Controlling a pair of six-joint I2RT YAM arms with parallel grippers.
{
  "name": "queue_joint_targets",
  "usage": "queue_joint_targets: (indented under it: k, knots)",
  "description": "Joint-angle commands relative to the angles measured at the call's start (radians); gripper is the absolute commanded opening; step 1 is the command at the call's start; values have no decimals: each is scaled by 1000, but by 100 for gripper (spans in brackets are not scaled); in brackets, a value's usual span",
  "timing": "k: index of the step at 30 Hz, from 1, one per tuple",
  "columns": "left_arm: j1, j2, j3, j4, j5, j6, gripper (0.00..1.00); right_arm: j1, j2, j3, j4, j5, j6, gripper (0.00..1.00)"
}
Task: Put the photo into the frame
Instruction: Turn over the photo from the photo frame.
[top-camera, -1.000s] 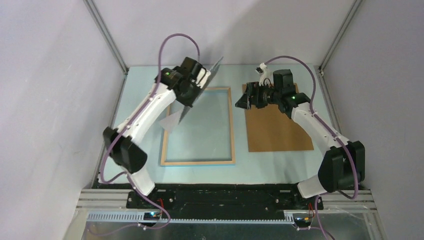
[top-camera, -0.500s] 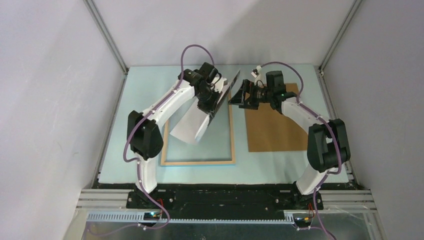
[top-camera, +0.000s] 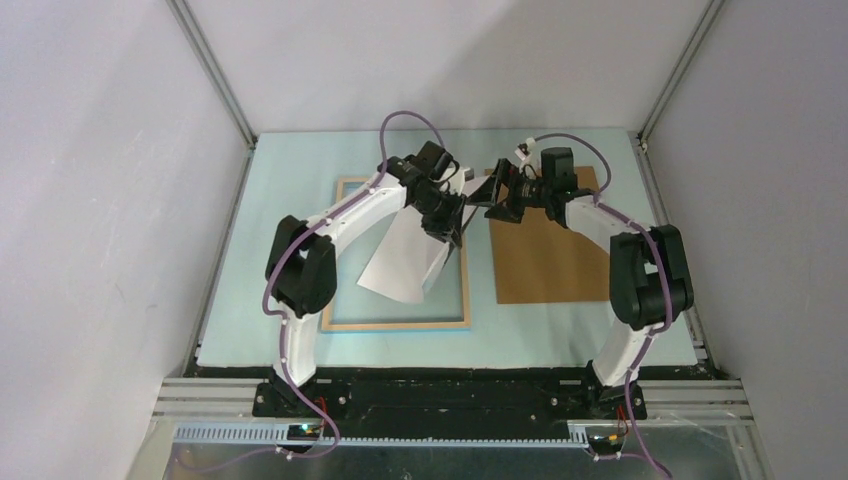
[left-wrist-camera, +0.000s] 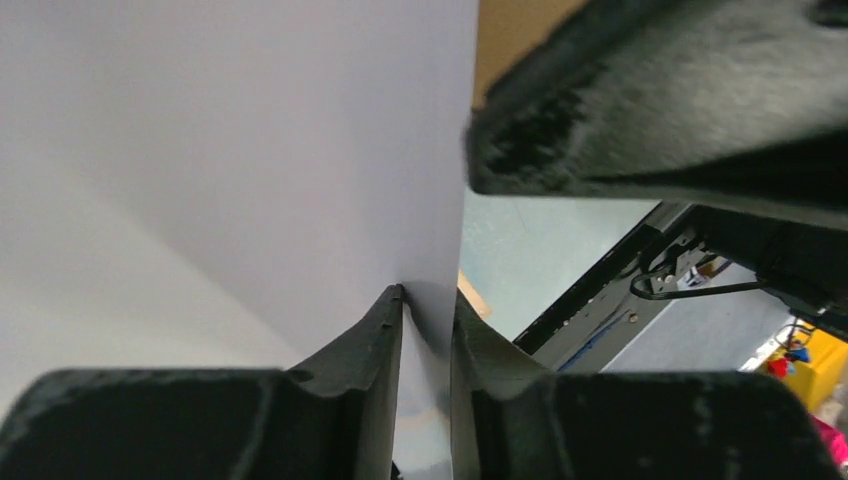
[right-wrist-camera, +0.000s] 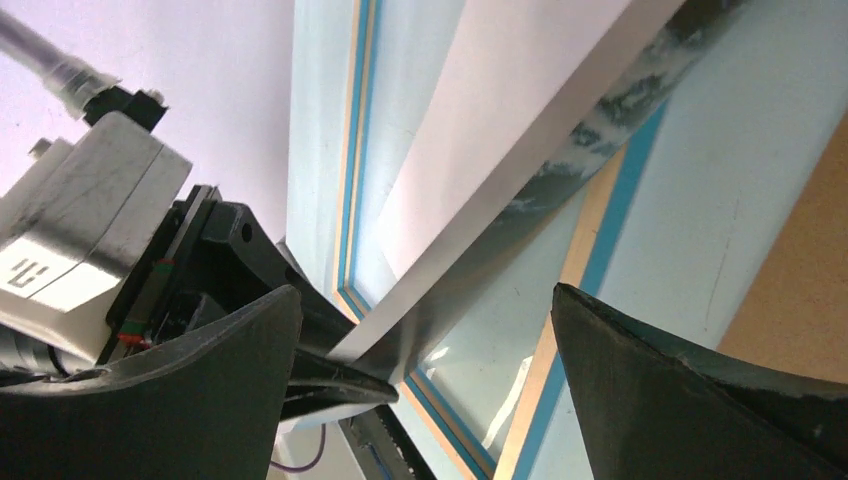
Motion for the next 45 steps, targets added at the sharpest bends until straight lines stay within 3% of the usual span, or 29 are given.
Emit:
queue_joint_targets:
  k: [1, 4, 11, 16, 23, 32, 38, 45]
  knots:
    - [-15, -11, -35, 100, 62, -62, 30, -5, 43, -11, 58, -27, 28, 99]
    - [-22, -13, -54, 128, 75, -76, 38, -11, 73, -10, 65, -34, 33, 98]
    - [-30, -22, -98, 158, 103, -82, 70, -20, 116, -22, 73, -43, 31, 95]
    - [-18, -77, -142, 166, 118, -36, 80, -26, 171, -23, 135, -75, 47, 84]
    - [100, -187, -245, 166, 133, 61, 81, -55, 253, 5, 181, -123, 60, 45]
    - [309, -335, -334, 164, 40, 141, 82, -79, 265, 45, 154, -182, 52, 0]
    - [382, -390, -357, 166, -60, 173, 82, -86, 223, 63, 50, -211, 13, 0]
    - [416, -311, -327, 166, -81, 211, 82, -104, 142, 67, -122, -281, -93, 0]
